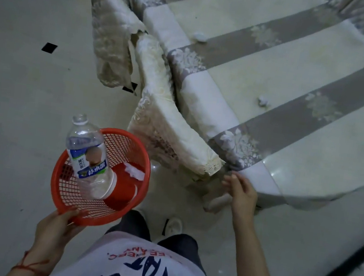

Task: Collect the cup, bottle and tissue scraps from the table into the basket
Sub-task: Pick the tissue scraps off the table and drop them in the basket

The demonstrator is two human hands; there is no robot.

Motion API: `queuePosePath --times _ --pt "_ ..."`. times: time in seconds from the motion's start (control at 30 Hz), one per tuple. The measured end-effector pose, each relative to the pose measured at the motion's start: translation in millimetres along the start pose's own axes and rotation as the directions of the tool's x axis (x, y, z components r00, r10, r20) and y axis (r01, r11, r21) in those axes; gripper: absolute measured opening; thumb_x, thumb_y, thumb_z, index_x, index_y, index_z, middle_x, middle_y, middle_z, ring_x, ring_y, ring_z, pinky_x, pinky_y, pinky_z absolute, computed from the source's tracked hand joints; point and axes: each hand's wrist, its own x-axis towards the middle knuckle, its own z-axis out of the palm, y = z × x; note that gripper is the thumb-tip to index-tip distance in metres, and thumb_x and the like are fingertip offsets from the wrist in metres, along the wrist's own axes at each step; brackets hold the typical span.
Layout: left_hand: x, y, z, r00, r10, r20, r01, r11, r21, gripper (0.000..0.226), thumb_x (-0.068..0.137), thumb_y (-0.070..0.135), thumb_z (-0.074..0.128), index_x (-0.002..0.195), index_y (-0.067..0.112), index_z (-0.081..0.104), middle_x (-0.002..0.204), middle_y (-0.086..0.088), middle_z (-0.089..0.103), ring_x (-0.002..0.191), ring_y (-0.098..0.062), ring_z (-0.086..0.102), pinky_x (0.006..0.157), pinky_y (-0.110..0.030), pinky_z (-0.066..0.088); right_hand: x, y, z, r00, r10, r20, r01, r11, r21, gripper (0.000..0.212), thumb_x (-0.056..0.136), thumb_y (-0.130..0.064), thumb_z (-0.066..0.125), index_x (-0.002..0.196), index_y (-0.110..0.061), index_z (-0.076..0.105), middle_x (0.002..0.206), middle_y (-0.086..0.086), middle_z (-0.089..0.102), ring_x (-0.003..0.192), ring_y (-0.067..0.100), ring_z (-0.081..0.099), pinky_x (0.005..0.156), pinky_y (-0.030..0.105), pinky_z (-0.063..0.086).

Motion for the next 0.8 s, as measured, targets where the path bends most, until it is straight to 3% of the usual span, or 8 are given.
queuePosePath --times 0.07,0.17,0.33,0.43,0.47,0.57,0.67,0.8 --pt "0.6 -0.1 5.1 1.000 -0.001 -0.002 0.001 1.000 0.001 0.027 0.081 0.003 0.056 0.108 0.002 0.061 0.103 -0.017 0.066 0.085 -0.023 0.064 0.067 -0.031 0.050 14.4 -28.3 -4.6 0.997 -0.062 -0.039 0.065 0.995 0.075 0.010 0.087 -0.006 0.057 0.092 -0.011 0.065 0.069 -0.003 0.070 0.058 0.001 0.066 0.060 0.015 0.056" --pt "-0.9 -2.4 11.9 1.000 0.003 -0.012 -0.003 1.000 0.003 0.020 0.080 0.001 0.057 0.098 0.005 0.062 0.098 -0.015 0.067 0.085 -0.025 0.065 0.066 -0.031 0.050 50.6 -63.1 -3.9 0.989 -0.143 -0.032 0.144 0.989 0.030 0.010 0.086 -0.014 0.059 0.094 -0.017 0.064 0.079 0.001 0.067 0.067 0.008 0.063 0.063 0.018 0.055" --pt "-6.8 -10.7 19.3 0.998 0.008 -0.060 -0.009 1.000 -0.005 0.015 0.078 0.001 0.058 0.089 0.011 0.063 0.091 -0.011 0.068 0.083 -0.026 0.065 0.063 -0.030 0.051 122.4 -84.9 13.7 0.980 -0.197 -0.026 0.193 0.974 -0.121 0.028 0.087 -0.019 0.056 0.111 -0.007 0.063 0.101 0.010 0.064 0.087 0.017 0.060 0.086 0.035 0.050" --pt "-10.4 -11.7 26.0 0.996 -0.012 -0.085 0.011 1.000 -0.015 0.015 0.079 0.002 0.059 0.083 0.016 0.062 0.088 -0.007 0.068 0.081 -0.023 0.065 0.060 -0.028 0.051 152.0 -88.2 24.0 0.957 -0.284 -0.055 0.263 0.934 -0.241 0.032 0.086 -0.022 0.055 0.114 -0.009 0.063 0.112 0.013 0.067 0.095 0.015 0.058 0.078 0.015 0.043" --pt "-11.7 -11.5 28.5 0.996 -0.012 -0.089 0.010 1.000 -0.018 0.016 0.079 0.002 0.059 0.082 0.017 0.062 0.087 -0.006 0.068 0.080 -0.023 0.065 0.059 -0.027 0.051 160.3 -89.1 27.2 0.954 -0.295 -0.059 0.269 0.923 -0.275 0.033 0.086 -0.023 0.055 0.116 -0.010 0.062 0.116 0.013 0.066 0.099 0.017 0.058 0.079 0.014 0.041" --pt "-14.0 -10.3 35.0 0.995 -0.006 -0.102 0.004 1.000 -0.019 0.017 0.079 0.002 0.059 0.086 0.017 0.063 0.087 -0.004 0.067 0.081 -0.022 0.065 0.059 -0.027 0.051 181.8 -92.2 32.7 0.942 -0.334 -0.034 0.297 0.875 -0.381 0.036 0.087 -0.020 0.053 0.121 -0.009 0.056 0.129 0.013 0.058 0.119 0.026 0.052 0.098 0.028 0.040" --pt "-14.4 -6.9 40.8 0.994 -0.008 -0.111 0.005 1.000 -0.019 0.024 0.080 0.002 0.060 0.102 0.012 0.061 0.091 -0.006 0.067 0.084 -0.024 0.065 0.063 -0.029 0.052 202.4 -92.0 34.5 0.902 -0.430 0.045 0.390 0.764 -0.514 0.040 0.088 -0.016 0.052 0.126 -0.003 0.051 0.139 0.019 0.046 0.130 0.030 0.040 0.108 0.030 0.031" --pt "-16.2 -3.1 48.4 0.993 0.013 -0.121 -0.016 1.000 -0.019 0.021 0.083 0.002 0.057 0.102 0.011 0.060 0.093 -0.009 0.066 0.084 -0.024 0.064 0.061 -0.029 0.053 226.3 -89.6 35.4 0.918 -0.377 0.124 0.366 0.679 -0.636 0.050 0.091 -0.018 0.047 0.139 -0.010 0.038 0.157 0.013 0.018 0.143 0.029 0.020 0.118 0.037 0.022"
